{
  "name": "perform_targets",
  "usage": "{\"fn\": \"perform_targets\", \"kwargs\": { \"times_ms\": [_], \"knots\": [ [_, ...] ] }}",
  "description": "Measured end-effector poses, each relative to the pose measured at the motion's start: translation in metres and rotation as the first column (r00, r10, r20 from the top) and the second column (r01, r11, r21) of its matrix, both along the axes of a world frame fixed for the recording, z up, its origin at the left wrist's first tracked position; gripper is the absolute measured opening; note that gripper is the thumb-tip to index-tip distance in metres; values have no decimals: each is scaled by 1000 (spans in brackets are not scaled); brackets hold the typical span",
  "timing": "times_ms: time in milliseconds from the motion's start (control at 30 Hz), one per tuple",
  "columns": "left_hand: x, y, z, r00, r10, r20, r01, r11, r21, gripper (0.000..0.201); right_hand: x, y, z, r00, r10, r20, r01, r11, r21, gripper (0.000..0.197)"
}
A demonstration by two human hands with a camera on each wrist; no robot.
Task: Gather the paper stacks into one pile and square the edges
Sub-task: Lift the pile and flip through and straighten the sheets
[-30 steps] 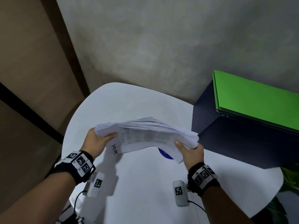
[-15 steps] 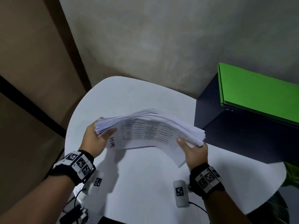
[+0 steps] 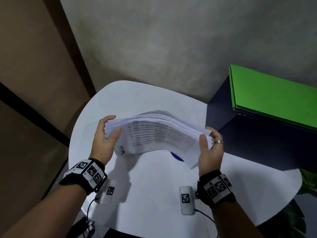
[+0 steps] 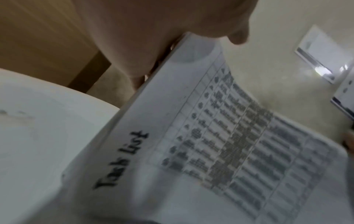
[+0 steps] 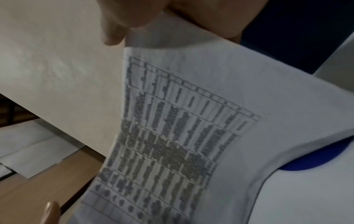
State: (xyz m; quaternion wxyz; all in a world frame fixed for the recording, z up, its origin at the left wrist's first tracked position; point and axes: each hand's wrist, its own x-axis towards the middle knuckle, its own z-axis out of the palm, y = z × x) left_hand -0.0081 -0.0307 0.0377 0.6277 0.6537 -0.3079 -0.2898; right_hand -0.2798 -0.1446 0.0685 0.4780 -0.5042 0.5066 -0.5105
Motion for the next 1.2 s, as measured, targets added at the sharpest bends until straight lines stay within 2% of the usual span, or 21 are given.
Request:
{"fn": "perform_targets", "kwargs": {
  "times_ms": [100, 233, 300, 367, 467, 533, 600, 667, 767, 867, 933, 967, 1000, 1067, 1133, 1200],
  "knots": [
    [-4, -9, 5, 996, 94, 12, -93, 995, -34, 43, 2, -2, 6, 1000, -15, 7, 15, 1000, -10, 22],
    [-3, -18, 6, 989, 148, 10, -147, 989, -29, 30, -1, -2, 7, 999, 46, -26, -47, 998, -49, 42],
    [-2, -19, 6, 988, 153, 11, -153, 988, -19, 27, -2, -2, 6, 990, 94, -102, -103, 991, -87, 56],
    [-2, -18, 7, 989, 139, 44, -139, 990, -5, 26, -5, -2, 5, 964, 119, -236, -154, 978, -138, 55],
    [0, -17, 9, 992, 102, 75, -104, 994, 15, 34, -13, -3, 0, 908, 78, -412, -177, 962, -208, 38],
    [5, -15, 10, 998, 52, 38, -53, 998, 30, 46, -18, -3, -1, 898, 78, -433, -181, 962, -204, 42],
    [10, -14, 8, 999, 0, 35, -4, 993, 116, 59, -18, -2, 1, 874, 113, -473, -218, 960, -174, 52],
    [13, -14, 5, 998, -20, 62, 7, 980, 199, 65, -16, -4, 4, 817, 153, -557, -243, 966, -91, 58],
    [10, -19, 14, 998, 32, 49, -39, 987, 159, 38, -17, -11, 9, 683, 138, -717, -247, 968, -49, 49],
    [4, -26, 48, 981, -19, 191, 9, 998, 58, 23, -19, -18, 23, 525, 68, -848, -289, 952, -103, 38],
    [2, -32, 88, 930, -115, 349, 122, 993, 3, 21, -15, -21, 36, 404, 49, -913, -331, 939, -96, 42],
    [2, -35, 109, 885, -158, 438, 176, 984, 0, 19, -8, -20, 45, 387, 77, -919, -353, 933, -71, 48],
    [1, -38, 128, 823, -190, 536, 216, 976, 14, 17, 2, -19, 54, 410, 126, -903, -380, 924, -44, 56],
    [-3, -45, 160, 651, -253, 716, 280, 956, 83, 16, 28, -15, 73, 538, 237, -809, -462, 886, -48, 66],
    [-13, -55, 180, 488, -304, 818, 317, 935, 158, 16, 54, -12, 85, 653, 276, -705, -510, 849, -140, 52],
    [-21, -63, 190, 373, -286, 882, 327, 931, 164, 20, 66, -11, 91, 724, 271, -634, -494, 845, -203, 26]
  ]
}}
